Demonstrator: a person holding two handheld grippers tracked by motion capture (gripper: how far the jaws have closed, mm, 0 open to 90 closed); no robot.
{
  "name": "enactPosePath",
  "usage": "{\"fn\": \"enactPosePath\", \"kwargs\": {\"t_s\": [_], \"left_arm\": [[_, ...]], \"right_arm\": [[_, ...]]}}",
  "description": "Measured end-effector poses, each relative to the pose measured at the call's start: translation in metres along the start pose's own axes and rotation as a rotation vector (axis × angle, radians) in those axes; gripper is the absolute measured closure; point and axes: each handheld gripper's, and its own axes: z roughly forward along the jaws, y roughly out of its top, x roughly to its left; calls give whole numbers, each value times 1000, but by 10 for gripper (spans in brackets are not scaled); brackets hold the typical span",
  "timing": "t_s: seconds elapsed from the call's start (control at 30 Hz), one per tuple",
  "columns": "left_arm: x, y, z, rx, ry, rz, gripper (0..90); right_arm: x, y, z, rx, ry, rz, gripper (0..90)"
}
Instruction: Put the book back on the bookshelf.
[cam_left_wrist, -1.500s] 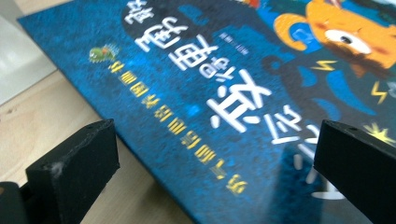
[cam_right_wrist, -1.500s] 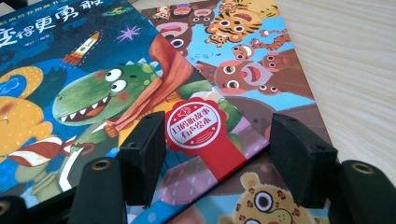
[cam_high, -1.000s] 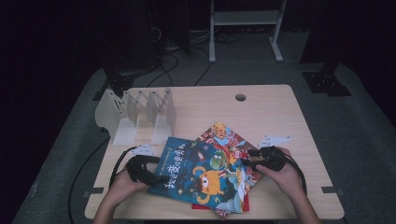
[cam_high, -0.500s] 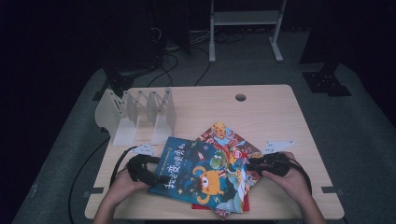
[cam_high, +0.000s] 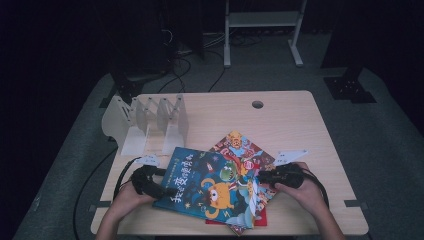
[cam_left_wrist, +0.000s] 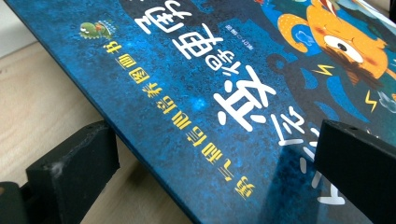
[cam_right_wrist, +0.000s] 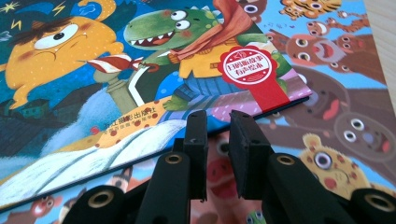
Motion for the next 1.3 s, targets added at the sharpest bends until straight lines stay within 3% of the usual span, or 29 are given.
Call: {"fn": "enactPosePath", "kwargs": {"t_s": [0.33, 0.4, 0.53, 0.63, 0.97, 1.3], "left_arm": [[6, -6, -2, 1, -36, -49, 0], [6, -6, -1, 6, -43, -51, 0], [5, -5, -2, 11, -40, -46, 0], [5, -5, -3, 15, -40, -42, 0], [-1, 0, -7, 66, -29, -34, 0], [-11, 10, -23, 31, -28, -1, 0]], "right_arm": [[7, 7, 9, 1, 7, -28, 805], [9, 7, 8, 15, 30, -30, 821], [15, 7, 5, 43, 78, -47, 843], [19, 8, 5, 55, 67, -73, 852], [18, 7, 6, 50, 87, -65, 867], [18, 7, 6, 50, 87, -65, 869]]}}
